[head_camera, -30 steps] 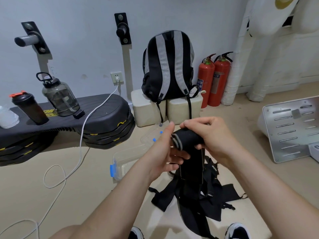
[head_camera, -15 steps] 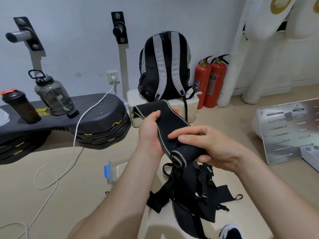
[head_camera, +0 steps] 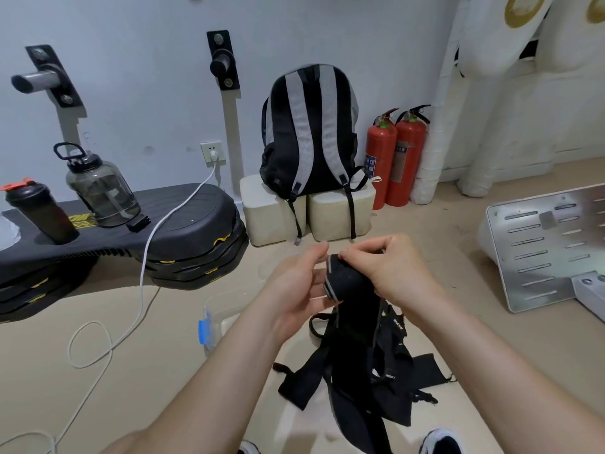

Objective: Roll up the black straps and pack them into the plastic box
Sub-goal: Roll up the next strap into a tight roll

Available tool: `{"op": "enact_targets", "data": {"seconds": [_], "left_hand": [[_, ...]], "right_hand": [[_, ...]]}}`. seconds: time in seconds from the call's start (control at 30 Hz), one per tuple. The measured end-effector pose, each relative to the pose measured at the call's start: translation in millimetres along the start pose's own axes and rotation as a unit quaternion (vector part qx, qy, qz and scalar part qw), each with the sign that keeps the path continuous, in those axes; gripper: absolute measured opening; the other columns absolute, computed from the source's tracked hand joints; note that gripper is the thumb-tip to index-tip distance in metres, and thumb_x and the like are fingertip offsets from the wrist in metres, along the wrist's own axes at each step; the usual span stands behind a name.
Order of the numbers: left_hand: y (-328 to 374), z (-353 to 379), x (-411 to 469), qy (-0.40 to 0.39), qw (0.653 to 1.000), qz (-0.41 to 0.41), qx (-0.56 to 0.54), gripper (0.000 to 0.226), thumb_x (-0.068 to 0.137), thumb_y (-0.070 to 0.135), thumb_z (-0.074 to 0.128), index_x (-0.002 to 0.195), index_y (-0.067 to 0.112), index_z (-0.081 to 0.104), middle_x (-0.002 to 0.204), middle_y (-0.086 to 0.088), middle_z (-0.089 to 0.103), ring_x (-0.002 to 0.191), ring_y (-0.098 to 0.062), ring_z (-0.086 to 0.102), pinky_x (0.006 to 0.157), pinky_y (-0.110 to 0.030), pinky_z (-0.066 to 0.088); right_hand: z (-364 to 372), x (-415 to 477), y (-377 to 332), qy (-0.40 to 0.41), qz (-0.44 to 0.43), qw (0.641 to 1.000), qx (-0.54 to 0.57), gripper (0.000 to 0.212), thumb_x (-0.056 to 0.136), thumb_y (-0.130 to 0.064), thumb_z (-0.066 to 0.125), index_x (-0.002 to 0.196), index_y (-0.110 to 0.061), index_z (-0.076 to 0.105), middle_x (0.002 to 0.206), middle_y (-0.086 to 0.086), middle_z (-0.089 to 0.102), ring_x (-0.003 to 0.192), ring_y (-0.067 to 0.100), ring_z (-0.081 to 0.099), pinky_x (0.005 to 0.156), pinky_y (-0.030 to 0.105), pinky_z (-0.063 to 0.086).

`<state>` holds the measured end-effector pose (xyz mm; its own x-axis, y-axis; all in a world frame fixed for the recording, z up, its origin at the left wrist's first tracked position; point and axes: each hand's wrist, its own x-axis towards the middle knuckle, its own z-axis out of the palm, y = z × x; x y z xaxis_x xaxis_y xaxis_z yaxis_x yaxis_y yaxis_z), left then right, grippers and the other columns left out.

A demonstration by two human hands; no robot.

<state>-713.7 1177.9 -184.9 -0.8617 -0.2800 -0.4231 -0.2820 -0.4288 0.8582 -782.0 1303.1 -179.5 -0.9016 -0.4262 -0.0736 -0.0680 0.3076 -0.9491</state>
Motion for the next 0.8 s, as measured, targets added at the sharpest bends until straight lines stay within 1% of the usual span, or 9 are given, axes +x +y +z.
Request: {"op": "enact_targets", "data": {"seconds": [0.07,0.13,0.17,0.23,0.3,0.43,0.57,0.67,0.8], "left_hand": [[-3,8,-6,0.003,0.998,0.048,-0.034,0.025,0.101,0.033,0.051,0.114,0.013,0.061,0.083,-0.006,0.073,0.076,-0.014,0.071,0.074,-0.035,0.06],[-10,18,-8,0.011,0.996,0.089,-0.032,0.028,0.102,0.031,0.051,0.12,0.013,0.061,0.097,-0.005,0.071,0.086,-0.013,0.069,0.089,-0.04,0.058],[-13,22,-9,0.026,0.993,0.107,-0.033,0.028,0.102,0.029,0.051,0.123,0.012,0.06,0.099,-0.004,0.07,0.086,-0.011,0.068,0.089,-0.039,0.057],[-16,25,-9,0.056,0.988,0.133,-0.045,0.026,0.102,0.022,0.049,0.125,0.013,0.058,0.103,-0.006,0.067,0.084,-0.01,0.066,0.078,-0.032,0.057],[-13,23,-10,0.065,0.987,0.143,-0.043,0.026,0.102,0.016,0.047,0.125,0.017,0.059,0.106,-0.007,0.066,0.085,-0.012,0.065,0.067,-0.029,0.055],[-8,17,-13,0.032,0.989,0.135,-0.043,0.025,0.099,0.011,0.048,0.119,0.02,0.062,0.103,-0.007,0.066,0.091,-0.019,0.065,0.072,-0.034,0.053],[-5,7,-15,-0.035,0.982,0.171,0.078,0.023,0.097,0.01,0.06,0.117,0.021,0.062,0.103,-0.001,0.065,0.09,-0.013,0.068,0.082,-0.034,0.058],[1,-5,-15,-0.019,0.945,0.222,0.238,0.021,0.087,0.023,0.075,0.106,0.03,0.069,0.104,-0.002,0.066,0.076,-0.007,0.066,0.071,-0.023,0.057],[3,-11,-13,-0.021,0.916,0.252,0.313,0.021,0.08,0.031,0.081,0.096,0.032,0.069,0.094,0.003,0.065,0.063,-0.001,0.057,0.065,-0.017,0.051]], "right_hand": [[5,0,2,0.038,-0.009,0.999,-0.009,0.016,0.087,-0.028,0.071,0.074,-0.024,0.08,0.071,-0.005,0.074,0.078,0.017,0.071,0.078,0.041,0.059],[12,-3,2,0.05,-0.028,0.998,-0.009,0.02,0.089,-0.028,0.067,0.074,-0.022,0.079,0.073,-0.002,0.075,0.08,0.021,0.071,0.077,0.042,0.058],[16,-5,2,0.047,-0.037,0.998,-0.016,0.023,0.091,-0.028,0.065,0.074,-0.021,0.079,0.072,-0.003,0.074,0.078,0.02,0.071,0.073,0.04,0.057],[21,-8,2,0.024,-0.05,0.998,-0.005,0.025,0.094,-0.027,0.062,0.077,-0.02,0.079,0.07,-0.001,0.073,0.068,0.019,0.067,0.057,0.034,0.052],[23,-13,2,-0.003,-0.039,0.997,0.06,0.025,0.098,-0.025,0.059,0.084,-0.021,0.079,0.074,0.006,0.073,0.062,0.016,0.063,0.045,0.026,0.045],[26,-19,0,-0.009,-0.013,0.987,0.163,0.022,0.099,-0.02,0.059,0.09,-0.023,0.079,0.085,0.004,0.076,0.077,0.016,0.072,0.047,0.022,0.051],[21,-15,-8,0.042,0.034,0.97,0.238,0.02,0.098,-0.02,0.061,0.089,-0.014,0.077,0.084,0.007,0.077,0.075,0.015,0.074,0.05,0.022,0.052],[15,-12,-9,0.053,0.071,0.96,0.265,0.022,0.099,-0.022,0.059,0.09,-0.012,0.077,0.085,0.007,0.075,0.069,0.016,0.07,0.049,0.02,0.05],[16,-11,-6,0.047,0.113,0.953,0.278,0.019,0.098,-0.025,0.06,0.095,-0.015,0.077,0.083,0.004,0.072,0.061,0.011,0.06,0.044,0.018,0.042]]}}
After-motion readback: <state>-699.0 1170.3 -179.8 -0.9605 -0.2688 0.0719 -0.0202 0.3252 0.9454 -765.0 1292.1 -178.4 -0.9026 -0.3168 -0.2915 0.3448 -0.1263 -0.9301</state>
